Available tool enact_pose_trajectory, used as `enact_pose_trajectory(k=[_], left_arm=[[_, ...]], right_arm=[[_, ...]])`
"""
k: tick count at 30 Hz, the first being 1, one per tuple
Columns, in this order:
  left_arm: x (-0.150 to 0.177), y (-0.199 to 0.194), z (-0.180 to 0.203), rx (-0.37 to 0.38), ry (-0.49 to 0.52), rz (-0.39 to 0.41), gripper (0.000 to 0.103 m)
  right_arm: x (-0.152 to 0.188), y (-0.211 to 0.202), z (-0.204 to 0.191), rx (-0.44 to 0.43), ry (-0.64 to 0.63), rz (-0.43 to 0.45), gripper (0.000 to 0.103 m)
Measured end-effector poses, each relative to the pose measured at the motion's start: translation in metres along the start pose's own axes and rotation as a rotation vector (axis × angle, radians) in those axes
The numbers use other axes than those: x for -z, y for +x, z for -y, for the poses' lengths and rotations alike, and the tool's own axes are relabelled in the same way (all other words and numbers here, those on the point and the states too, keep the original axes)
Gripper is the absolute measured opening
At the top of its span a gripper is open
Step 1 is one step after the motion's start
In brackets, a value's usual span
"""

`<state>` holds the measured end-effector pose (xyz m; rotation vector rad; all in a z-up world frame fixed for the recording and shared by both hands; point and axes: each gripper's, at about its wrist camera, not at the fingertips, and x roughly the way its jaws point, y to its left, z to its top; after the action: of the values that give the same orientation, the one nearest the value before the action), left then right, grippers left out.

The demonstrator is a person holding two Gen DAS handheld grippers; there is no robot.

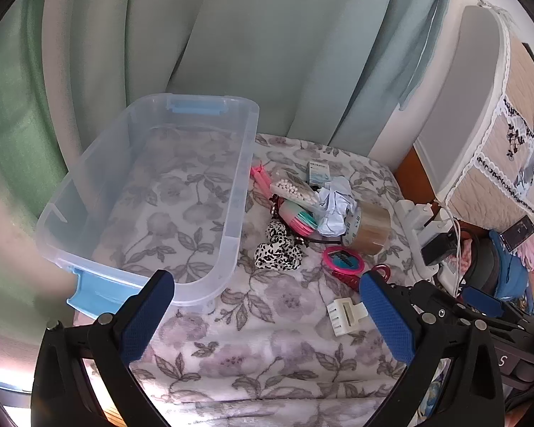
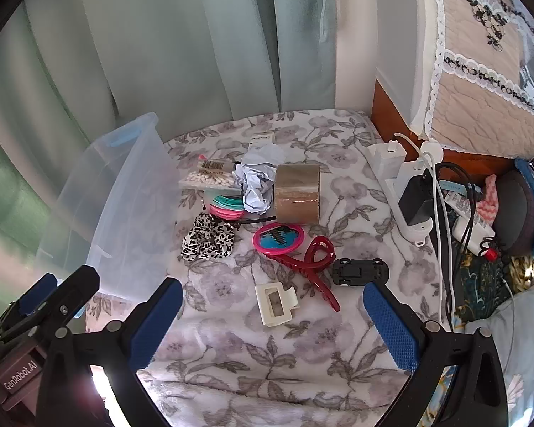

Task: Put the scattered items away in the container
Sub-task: 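Reach both tools toward the cream hair clip and black toy car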

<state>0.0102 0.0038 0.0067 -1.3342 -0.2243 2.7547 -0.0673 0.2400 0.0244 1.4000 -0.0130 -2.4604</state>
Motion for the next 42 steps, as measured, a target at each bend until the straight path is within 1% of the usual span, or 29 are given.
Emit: enact_pose_trajectory(k=[5,10,16,18,20,23,25,27,30,31,32,35,37,40,41,42], left_arm=[[0.001,0.009,0.014,0.012,0.009,-0.020,0.103],[0.005,0.023,0.038,0.032,0.057,-0.044,0.103],[0.017,0.057,0.064,0.091,0.095,-0.166,0.103],[0.023,0.070,0.072,0.095,0.111,-0.221,0.103],[0.029,0.083,0.079,0.092,0.138,-0.264,0.103],[0.035,0.102,0.087,0.108,0.176,-0.325,0.103],[0.035,0.113,0.089,0.099,0.200,-0.349,0.103],[0.034,0.122,0.091,0.107,0.224,-0.368,0.103],[0.034,0.134,0.092,0.080,0.250,-0.381,0.103],[0.037,0.137,0.092,0.071,0.248,-0.394,0.103],[0.041,0.141,0.091,0.080,0.236,-0.414,0.103],[0.053,0.152,0.088,0.100,0.195,-0.476,0.103],[0.055,0.155,0.087,0.100,0.178,-0.487,0.103],[0.054,0.160,0.089,0.102,0.170,-0.481,0.102],[0.055,0.163,0.091,0.098,0.173,-0.484,0.101],[0.056,0.167,0.094,0.096,0.177,-0.490,0.097]], right_arm=[[0.002,0.003,0.013,0.003,0.027,-0.007,0.103],[0.009,0.009,0.038,0.016,0.082,-0.027,0.103],[0.020,0.021,0.073,0.028,0.138,-0.064,0.103],[0.025,0.029,0.084,0.027,0.150,-0.089,0.103],[0.031,0.039,0.094,0.035,0.158,-0.107,0.103],[0.040,0.054,0.106,0.037,0.167,-0.137,0.103],[0.045,0.062,0.113,0.029,0.170,-0.156,0.103],[0.047,0.068,0.118,0.026,0.171,-0.163,0.103],[0.048,0.075,0.122,0.007,0.166,-0.165,0.102],[0.047,0.076,0.124,-0.002,0.169,-0.162,0.102],[0.047,0.077,0.125,-0.003,0.172,-0.161,0.102],[0.046,0.078,0.128,-0.015,0.182,-0.160,0.096],[0.046,0.078,0.129,-0.015,0.185,-0.164,0.095],[0.046,0.079,0.129,-0.026,0.188,-0.168,0.092],[0.046,0.079,0.129,-0.029,0.188,-0.167,0.090],[0.046,0.079,0.129,-0.032,0.188,-0.168,0.089]])
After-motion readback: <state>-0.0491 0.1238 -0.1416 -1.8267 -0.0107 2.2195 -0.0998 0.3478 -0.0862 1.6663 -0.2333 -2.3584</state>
